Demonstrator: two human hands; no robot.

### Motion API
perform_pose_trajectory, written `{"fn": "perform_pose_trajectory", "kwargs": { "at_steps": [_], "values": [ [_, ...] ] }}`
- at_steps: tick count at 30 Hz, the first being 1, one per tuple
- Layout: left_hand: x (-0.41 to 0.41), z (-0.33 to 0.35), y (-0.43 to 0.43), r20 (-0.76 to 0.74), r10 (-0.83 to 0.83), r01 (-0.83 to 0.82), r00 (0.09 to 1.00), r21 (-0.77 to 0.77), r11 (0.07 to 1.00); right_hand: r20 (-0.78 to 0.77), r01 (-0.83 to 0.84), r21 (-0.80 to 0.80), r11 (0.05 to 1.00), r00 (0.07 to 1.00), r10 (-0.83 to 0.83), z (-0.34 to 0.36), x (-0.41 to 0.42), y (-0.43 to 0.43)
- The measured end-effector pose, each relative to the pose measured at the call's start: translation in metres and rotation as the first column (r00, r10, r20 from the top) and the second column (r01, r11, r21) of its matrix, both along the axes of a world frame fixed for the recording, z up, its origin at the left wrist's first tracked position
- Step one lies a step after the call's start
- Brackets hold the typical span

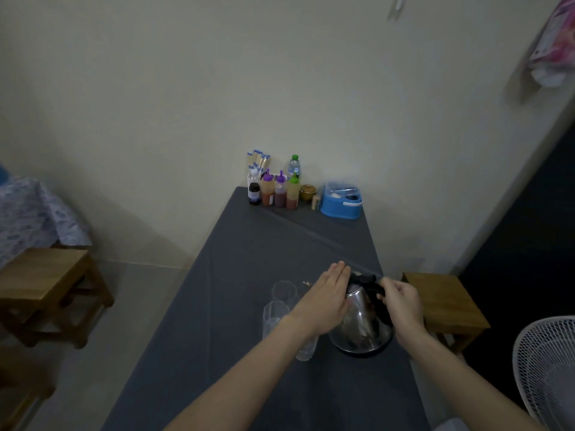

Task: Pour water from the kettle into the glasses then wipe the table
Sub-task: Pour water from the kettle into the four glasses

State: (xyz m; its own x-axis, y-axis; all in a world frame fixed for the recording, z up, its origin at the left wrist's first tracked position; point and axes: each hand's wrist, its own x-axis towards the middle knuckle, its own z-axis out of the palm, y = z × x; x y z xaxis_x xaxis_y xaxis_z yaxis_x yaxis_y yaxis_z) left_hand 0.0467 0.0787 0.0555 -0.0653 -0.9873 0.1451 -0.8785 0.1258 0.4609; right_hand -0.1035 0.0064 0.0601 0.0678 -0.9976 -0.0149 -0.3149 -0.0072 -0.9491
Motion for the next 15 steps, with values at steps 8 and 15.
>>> {"fn": "perform_pose_trajectory", "kwargs": {
  "at_steps": [8, 15],
  "values": [
    [-0.008, -0.015, -0.022, -0.332, 0.099, -0.118, 0.938, -0.037, 0.992, -0.372, -0.131, -0.195, 0.972, 0.927, 0.05, 0.034, 0.015, -0.024],
    [-0.017, -0.029, -0.027, -0.487, 0.186, -0.234, 0.853, -0.039, 0.972, -0.569, -0.333, -0.239, 0.912, 0.809, 0.146, 0.045, 0.025, -0.04]
  ]
}}
